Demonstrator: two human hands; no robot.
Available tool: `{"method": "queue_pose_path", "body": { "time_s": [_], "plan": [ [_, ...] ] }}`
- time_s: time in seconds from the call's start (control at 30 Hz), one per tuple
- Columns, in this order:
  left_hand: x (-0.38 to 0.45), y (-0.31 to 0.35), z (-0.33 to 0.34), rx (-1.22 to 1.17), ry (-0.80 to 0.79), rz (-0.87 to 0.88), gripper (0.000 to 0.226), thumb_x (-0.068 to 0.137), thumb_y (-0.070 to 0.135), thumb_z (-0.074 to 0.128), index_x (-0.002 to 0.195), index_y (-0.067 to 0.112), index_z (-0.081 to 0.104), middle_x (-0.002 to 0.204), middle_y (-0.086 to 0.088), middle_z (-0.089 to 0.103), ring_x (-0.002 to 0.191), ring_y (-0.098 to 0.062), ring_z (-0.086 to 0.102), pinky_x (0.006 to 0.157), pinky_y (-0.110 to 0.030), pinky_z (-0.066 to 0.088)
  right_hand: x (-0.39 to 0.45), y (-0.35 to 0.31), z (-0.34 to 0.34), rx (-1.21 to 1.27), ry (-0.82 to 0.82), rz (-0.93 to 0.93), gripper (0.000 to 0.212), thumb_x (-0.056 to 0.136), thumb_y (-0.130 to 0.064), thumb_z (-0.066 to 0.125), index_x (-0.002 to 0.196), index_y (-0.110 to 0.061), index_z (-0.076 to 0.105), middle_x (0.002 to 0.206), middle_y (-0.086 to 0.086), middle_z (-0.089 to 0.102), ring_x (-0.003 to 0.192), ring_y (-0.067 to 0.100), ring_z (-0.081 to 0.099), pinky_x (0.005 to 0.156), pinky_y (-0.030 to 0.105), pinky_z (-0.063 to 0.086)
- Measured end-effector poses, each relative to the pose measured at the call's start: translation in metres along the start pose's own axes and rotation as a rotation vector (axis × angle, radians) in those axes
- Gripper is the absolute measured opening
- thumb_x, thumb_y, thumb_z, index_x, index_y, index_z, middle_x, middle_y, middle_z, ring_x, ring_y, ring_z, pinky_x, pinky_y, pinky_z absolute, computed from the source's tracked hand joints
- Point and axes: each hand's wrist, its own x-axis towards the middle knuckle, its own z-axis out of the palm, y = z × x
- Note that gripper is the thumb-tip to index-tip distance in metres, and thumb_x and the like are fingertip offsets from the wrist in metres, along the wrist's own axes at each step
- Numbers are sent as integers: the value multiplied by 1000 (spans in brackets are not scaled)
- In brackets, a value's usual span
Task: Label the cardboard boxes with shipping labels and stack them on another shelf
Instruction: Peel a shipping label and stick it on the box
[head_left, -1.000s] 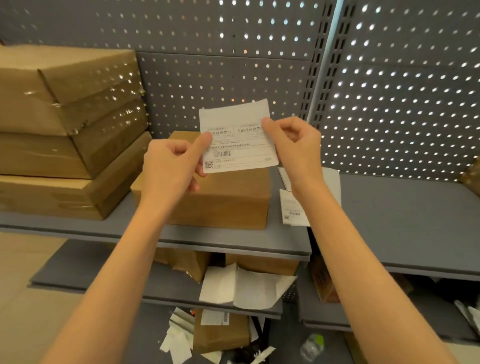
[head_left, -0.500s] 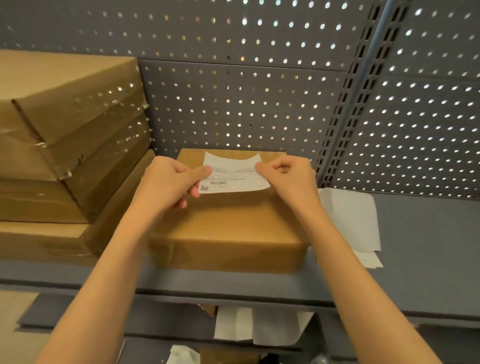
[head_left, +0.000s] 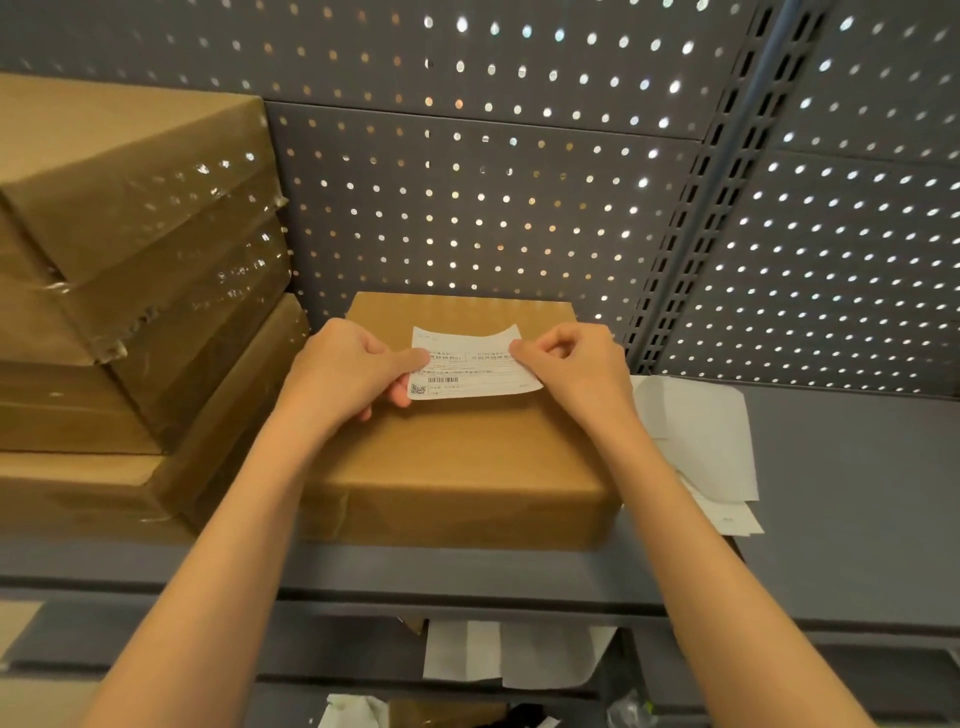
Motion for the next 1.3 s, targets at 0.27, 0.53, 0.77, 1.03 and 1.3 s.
{"method": "queue_pose_path", "body": {
  "time_s": [0.27,0.53,0.77,1.03,1.3],
  "plan": [
    [2,0,1,64,-5,-41,45,84,39,64,45,17,62,41,9,59,32,-8,36,50,-23,33,-2,-5,2,-89,-12,8,19,80,-37,67,66,-26,61,63,-16,54,77,13,56,92,44,45],
    [8,2,1,151,-63,-77,42,85,38,64,49,16,65,39,8,59,37,-10,37,49,-22,32,0,-8,2,-155,-41,32,25,80,-31,67,58,-22,60,60,-15,54,78,14,55,94,43,44],
    [11,0,0,187,-86,-75,44,83,41,64,46,16,65,60,-6,69,39,-12,39,52,-24,35,2,-8,3,-197,-58,20,23,81,-28,66,75,-6,70,58,-13,51,73,14,50,94,41,43],
    [13,0,-1,248,-134,-83,42,84,44,63,55,14,69,65,-6,72,39,-11,39,53,-24,36,4,-8,2,-233,-72,14,24,81,-29,66,68,-8,67,63,-10,55,77,16,54,92,40,45],
    [13,2,-1,344,-159,-75,43,86,45,58,56,16,68,63,0,71,41,-9,41,53,-24,39,4,-11,3,-274,-62,18,25,78,-29,66,61,-13,58,71,-5,62,87,20,60,89,39,46]
  ]
}}
